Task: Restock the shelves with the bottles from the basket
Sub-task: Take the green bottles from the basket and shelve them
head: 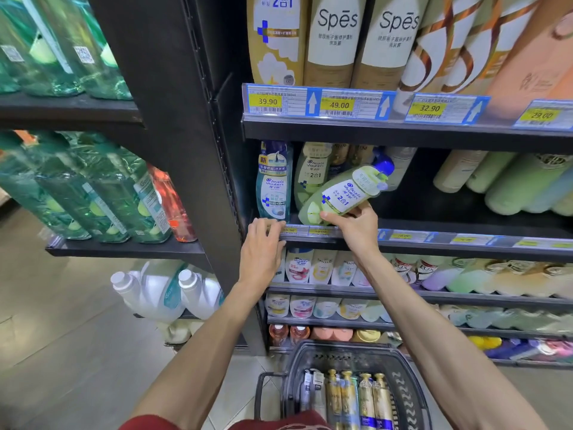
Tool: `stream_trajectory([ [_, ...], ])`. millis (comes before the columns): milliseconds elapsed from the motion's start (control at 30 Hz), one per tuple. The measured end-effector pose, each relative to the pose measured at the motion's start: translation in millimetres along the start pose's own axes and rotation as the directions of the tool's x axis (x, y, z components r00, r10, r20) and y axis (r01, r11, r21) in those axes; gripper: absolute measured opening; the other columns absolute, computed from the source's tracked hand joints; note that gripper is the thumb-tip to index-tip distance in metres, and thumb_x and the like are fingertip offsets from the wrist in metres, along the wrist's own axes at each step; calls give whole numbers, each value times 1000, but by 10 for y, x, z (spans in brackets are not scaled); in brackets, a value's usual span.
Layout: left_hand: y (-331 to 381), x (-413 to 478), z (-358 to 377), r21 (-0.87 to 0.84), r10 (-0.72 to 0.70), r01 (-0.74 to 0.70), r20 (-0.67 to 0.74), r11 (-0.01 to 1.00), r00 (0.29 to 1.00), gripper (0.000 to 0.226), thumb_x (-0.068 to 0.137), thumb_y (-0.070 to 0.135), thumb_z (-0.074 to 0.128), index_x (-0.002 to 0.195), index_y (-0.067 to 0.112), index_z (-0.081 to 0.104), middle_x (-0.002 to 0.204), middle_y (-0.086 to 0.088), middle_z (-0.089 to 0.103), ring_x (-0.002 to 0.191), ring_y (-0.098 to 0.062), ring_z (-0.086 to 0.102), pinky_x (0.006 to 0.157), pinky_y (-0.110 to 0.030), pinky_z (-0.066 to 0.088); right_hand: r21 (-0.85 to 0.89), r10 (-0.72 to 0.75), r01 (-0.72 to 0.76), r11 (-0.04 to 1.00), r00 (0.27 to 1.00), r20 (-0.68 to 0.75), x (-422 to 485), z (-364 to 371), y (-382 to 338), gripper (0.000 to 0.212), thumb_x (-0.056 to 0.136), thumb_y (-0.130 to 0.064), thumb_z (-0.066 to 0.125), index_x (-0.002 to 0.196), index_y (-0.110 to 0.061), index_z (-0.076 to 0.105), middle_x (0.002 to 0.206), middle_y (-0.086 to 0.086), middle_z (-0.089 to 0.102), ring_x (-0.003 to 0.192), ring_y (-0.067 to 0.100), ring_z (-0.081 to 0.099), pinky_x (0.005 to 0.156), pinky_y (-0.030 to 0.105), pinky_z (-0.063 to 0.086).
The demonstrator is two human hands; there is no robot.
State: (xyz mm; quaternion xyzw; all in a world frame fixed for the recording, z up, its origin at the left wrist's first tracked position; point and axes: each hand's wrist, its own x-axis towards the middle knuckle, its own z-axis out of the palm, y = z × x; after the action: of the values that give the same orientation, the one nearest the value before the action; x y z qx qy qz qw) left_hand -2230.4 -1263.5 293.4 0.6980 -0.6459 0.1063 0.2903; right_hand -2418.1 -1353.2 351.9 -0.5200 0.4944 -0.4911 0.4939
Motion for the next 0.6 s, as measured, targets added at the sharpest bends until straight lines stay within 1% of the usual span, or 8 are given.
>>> stream_trajectory([
  [100,-2,-6,13,14,7,-7,-13,1000,1000,47,78,11,84,118,9,60,108,-11,54,96,-29,52,66,-37,57,-60,-18,19,998,1000,18,-2,7,-22,59,66,-8,91,118,-9,61,108,-1,74,95,7,72,84,23,57],
  [167,-2,-7,18,22,9,-9,-19,1000,1000,48,78,13,84,119,10,59,108,-10,52,97,-27,50,64,-36,56,-82,-31,33,996,999,21,-1,23,-33,59,66,-8,91,117,-9,62,105,-2,74,90,2,72,76,15,55],
  [233,-4,-5,18,24,2,-1,-14,1000,1000,49,78,14,84,120,10,59,108,-9,51,97,-27,50,64,-35,56,-105,-39,43,993,998,40,2,44,-41,58,67,-8,91,117,-10,62,103,-3,74,87,0,72,71,10,53],
  [333,-2,-8,7,32,-10,10,-1,999,1000,47,80,15,83,120,11,59,109,-9,52,98,-26,50,63,-34,56,-148,-44,56,987,995,85,18,71,-64,56,68,-10,90,117,-14,62,103,-6,73,88,2,72,72,12,54],
  [433,6,-9,-1,22,-29,29,10,999,1000,45,81,15,82,120,12,59,109,-9,52,99,-26,50,62,-34,56,-172,-52,77,982,988,149,45,97,-64,52,69,-7,89,113,-18,63,102,-13,72,89,-1,71,74,13,54],
  [533,15,-8,-11,9,-46,46,27,999,999,43,83,15,80,121,11,60,110,-10,53,101,-27,52,64,-36,56,-212,-68,110,971,978,196,85,139,-47,49,70,-7,88,113,-17,65,100,-17,71,88,-8,68,71,9,52],
  [600,22,-4,-22,16,-52,51,38,999,998,42,84,15,80,121,11,60,111,-10,54,102,-28,52,64,-36,56,-240,-87,137,961,975,207,116,174,-31,49,71,-9,87,114,-15,65,101,-16,71,89,-8,68,73,10,53],
])
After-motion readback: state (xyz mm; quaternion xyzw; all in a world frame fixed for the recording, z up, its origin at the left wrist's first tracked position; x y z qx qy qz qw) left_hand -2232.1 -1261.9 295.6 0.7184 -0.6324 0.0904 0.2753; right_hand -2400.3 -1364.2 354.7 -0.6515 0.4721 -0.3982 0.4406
